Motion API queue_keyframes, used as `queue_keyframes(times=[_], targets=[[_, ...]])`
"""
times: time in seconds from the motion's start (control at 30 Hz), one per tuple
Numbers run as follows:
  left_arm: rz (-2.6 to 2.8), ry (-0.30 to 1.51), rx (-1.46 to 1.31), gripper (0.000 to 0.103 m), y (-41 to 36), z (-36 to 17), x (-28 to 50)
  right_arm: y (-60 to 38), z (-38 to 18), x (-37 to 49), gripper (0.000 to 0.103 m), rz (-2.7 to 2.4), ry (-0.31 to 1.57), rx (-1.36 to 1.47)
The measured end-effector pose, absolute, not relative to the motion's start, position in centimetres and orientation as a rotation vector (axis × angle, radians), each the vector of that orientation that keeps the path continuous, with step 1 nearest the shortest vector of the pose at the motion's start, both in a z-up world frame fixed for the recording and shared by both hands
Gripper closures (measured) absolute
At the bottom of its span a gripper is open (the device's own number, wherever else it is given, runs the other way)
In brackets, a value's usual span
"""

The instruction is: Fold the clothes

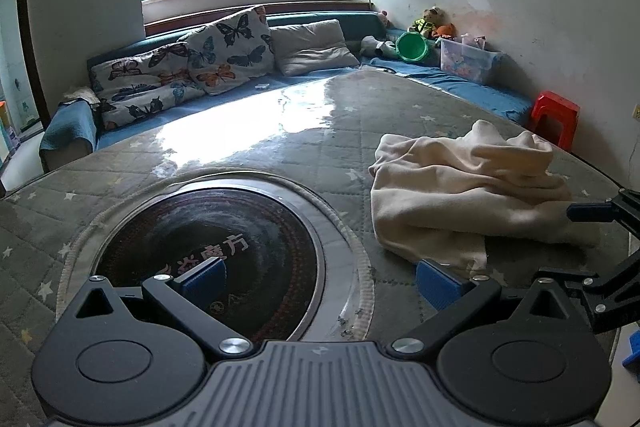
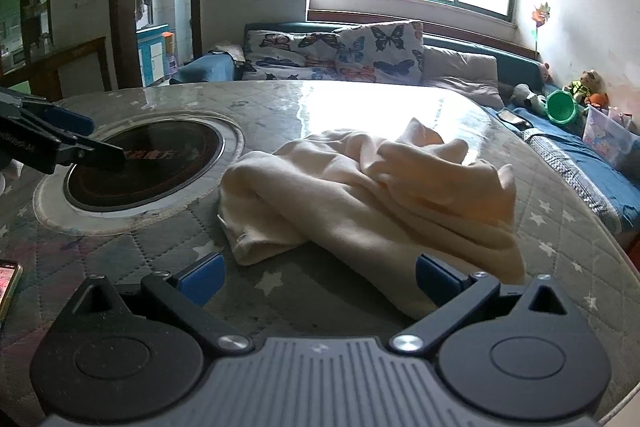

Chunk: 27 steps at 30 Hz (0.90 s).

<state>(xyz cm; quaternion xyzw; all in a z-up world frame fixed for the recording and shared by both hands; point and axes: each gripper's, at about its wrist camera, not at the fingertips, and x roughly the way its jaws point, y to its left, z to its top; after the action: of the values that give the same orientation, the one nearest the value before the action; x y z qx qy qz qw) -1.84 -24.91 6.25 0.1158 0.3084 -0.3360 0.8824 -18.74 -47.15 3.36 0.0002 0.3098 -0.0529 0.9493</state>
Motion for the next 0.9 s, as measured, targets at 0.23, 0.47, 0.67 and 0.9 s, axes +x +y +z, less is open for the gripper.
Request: queue_keyframes(times=[0.23, 0.47, 0.67, 0.9], targets=[[-0.726, 0.645, 0.242, 0.0, -25.8, 6.1, -1.8, -47.9, 3.3, -19.1, 0.005, -0.121, 0.626, 0.019], [-0.761, 0.68, 0.234, 0.0, -27.1, 5.5, -1.5, -48.6, 3.3, -19.3, 0.009, -0.143, 0.621, 0.014], [-0.799, 0.681, 0.252, 0.001, -28.6, 5.1, -2.0, -49.5, 3.0, -18.9, 0.015, -0.166, 0.633, 0.011], [-0.842, 0.694, 0.259, 0.004, -30.3, 4.6, -2.2, -50.5, 2.8, -18.9, 0.019, -0.205, 0.633, 0.002]])
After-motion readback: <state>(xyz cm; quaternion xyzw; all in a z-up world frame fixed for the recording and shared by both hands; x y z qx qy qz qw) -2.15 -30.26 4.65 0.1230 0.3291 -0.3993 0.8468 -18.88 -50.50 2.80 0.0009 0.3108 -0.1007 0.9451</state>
